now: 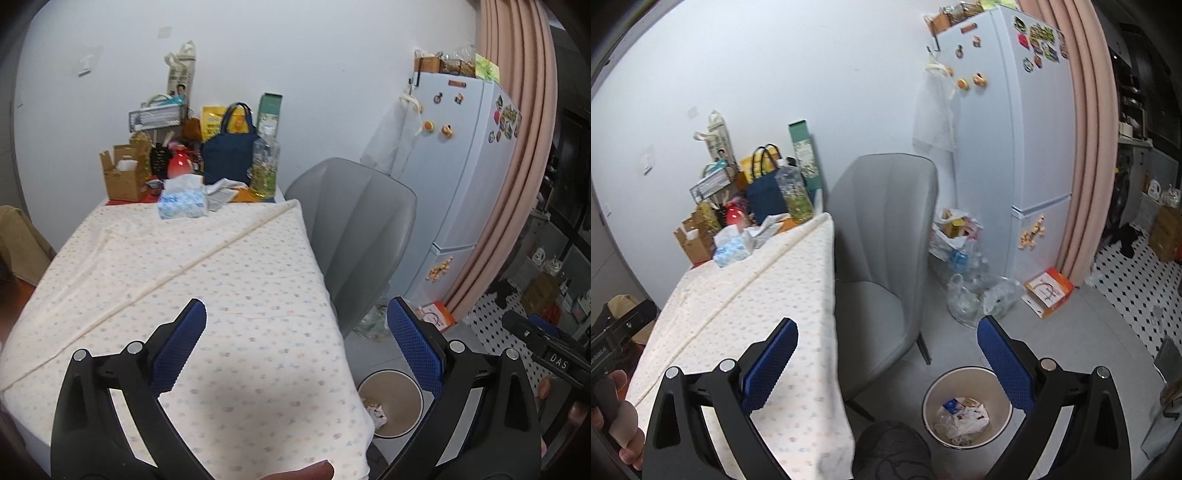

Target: Collect trash

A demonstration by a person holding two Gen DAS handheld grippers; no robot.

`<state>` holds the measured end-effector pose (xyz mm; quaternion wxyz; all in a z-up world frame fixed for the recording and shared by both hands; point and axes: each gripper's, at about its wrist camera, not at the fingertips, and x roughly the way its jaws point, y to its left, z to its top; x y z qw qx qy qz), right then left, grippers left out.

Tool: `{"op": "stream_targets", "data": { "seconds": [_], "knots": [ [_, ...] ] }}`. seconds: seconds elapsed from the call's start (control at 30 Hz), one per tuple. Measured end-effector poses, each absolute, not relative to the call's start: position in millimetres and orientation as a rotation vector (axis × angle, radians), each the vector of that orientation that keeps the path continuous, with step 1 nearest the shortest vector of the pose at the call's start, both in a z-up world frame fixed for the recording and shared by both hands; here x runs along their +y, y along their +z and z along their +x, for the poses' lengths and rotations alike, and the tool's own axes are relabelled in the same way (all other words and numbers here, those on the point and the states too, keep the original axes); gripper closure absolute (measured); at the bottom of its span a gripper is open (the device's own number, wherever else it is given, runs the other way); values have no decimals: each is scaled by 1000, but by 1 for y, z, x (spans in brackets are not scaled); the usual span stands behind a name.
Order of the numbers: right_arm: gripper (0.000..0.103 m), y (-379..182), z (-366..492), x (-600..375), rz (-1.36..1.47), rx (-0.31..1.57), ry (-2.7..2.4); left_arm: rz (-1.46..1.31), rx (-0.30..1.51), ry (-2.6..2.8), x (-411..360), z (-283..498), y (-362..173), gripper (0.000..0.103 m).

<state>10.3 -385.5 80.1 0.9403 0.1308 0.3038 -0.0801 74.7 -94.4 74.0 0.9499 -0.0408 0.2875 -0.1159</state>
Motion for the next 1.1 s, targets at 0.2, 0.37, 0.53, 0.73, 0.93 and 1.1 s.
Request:
{"op": "stream_targets", "data": {
  "seconds": [0.2, 0.37, 0.53, 0.73, 0.93, 1.1],
  "knots": [
    [7, 92, 2, -365, 258, 591, -123, -76, 547, -197, -69, 50, 89, 6],
    [7, 102, -9, -343, 233, 564, -86, -75, 525, -162, -48, 30, 96, 6],
    [7, 108, -19, -323, 208, 545, -39, -85, 511, -130, -31, 12, 97, 6],
    [7, 111, -35, -300, 179, 530, 0, -98, 503, -90, -9, -7, 94, 6],
    [7, 107, -46, -288, 162, 525, 28, -105, 495, -62, 4, -18, 91, 6],
    [7, 104, -46, -287, 168, 524, 30, -100, 498, -56, 5, -18, 90, 6]
  ]
}}
